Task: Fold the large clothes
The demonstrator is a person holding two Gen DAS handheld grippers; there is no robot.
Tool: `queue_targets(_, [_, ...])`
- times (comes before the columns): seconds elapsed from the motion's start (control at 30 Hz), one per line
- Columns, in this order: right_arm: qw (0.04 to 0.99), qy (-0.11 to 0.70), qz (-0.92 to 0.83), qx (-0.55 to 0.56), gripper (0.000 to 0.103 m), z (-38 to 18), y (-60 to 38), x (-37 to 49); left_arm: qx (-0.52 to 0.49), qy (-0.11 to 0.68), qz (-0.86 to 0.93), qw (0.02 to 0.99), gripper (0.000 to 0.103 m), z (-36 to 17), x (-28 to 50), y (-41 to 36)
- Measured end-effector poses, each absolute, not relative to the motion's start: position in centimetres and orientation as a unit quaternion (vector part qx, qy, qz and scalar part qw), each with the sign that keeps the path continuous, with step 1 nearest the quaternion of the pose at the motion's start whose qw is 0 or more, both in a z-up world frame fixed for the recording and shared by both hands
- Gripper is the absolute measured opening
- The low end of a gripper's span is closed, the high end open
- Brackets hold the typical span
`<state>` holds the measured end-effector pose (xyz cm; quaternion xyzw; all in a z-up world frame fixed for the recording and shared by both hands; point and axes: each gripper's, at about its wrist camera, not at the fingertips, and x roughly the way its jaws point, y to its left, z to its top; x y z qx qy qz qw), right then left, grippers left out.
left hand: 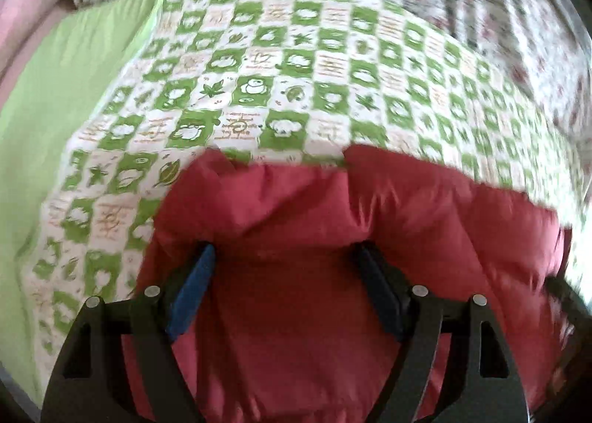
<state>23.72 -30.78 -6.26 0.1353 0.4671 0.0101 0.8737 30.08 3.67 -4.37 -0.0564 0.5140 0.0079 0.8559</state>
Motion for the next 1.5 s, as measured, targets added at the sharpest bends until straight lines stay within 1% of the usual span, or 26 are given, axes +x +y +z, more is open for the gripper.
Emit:
queue_targets(0.17, [0.873,0.455,0.002,0.175,0.092,-6.9,-32.1,23.8,-0.077,0.521,0.031,0.849,0.08,-5.3,32.2,5.0])
queue_targets(0.3, [0.874,0.452,0.007,0.181,0.092,-7.1,-32.2,23.9,-0.108,0.511,0.017,0.853,0.077,-4.1,30.8,6.1])
queue_targets(0.4, [0.875,0.448,0.009,0.184,0.092,-7.2,-32.3,23.9,-0.108,0.484,-0.011,0.868,0.077,-2.0,27.4,6.2])
queue_targets(0.53, [0.876,0.446,0.01,0.183,0.092,-7.0,-32.4,23.7,-0.094,0.455,-0.068,0.883,0.077,0.1,20.8,5.4])
queue_targets(0.73, [0.879,0.437,0.009,0.189,0.091,-6.5,-32.5,22.8,-0.074,0.439,-0.122,0.887,0.077,0.5,12.9,4.3])
queue_targets(0.83, [0.888,0.422,-0.001,0.181,0.091,-4.7,-32.3,21.0,-0.063,0.436,-0.116,0.89,0.077,0.3,10.5,4.2])
queue_targets(0.9, [0.904,0.396,0.0,0.161,0.093,-2.6,-31.4,18.2,-0.067,0.439,-0.12,0.888,0.077,0.0,9.7,4.3])
queue_targets(0.97, [0.915,0.377,0.016,0.143,0.093,-1.2,-30.2,15.4,-0.072,0.443,-0.124,0.885,0.077,-0.5,9.4,4.3])
queue_targets(1.07, [0.921,0.37,0.055,0.113,0.093,-0.3,-27.7,11.2,-0.065,0.443,-0.128,0.885,0.077,-1.0,8.6,3.5])
queue_targets(1.23, [0.917,0.384,0.086,0.066,0.093,-1.8,-24.4,7.3,-0.047,0.439,-0.13,0.888,0.077,-1.6,8.1,2.5])
queue_targets(1.33, [0.908,0.415,0.054,0.024,0.093,-4.5,-24.1,6.6,-0.029,0.444,-0.125,0.887,0.077,-2.7,8.3,2.1])
queue_targets(1.4, [0.909,0.412,0.045,0.04,0.094,-6.0,-25.2,6.1,-0.015,0.445,-0.125,0.887,0.078,-3.5,8.4,1.9])
queue_targets(1.5, [0.91,0.409,0.039,0.057,0.094,-6.8,-26.1,5.9,0.0,0.442,-0.117,0.889,0.081,-4.5,8.7,1.4])
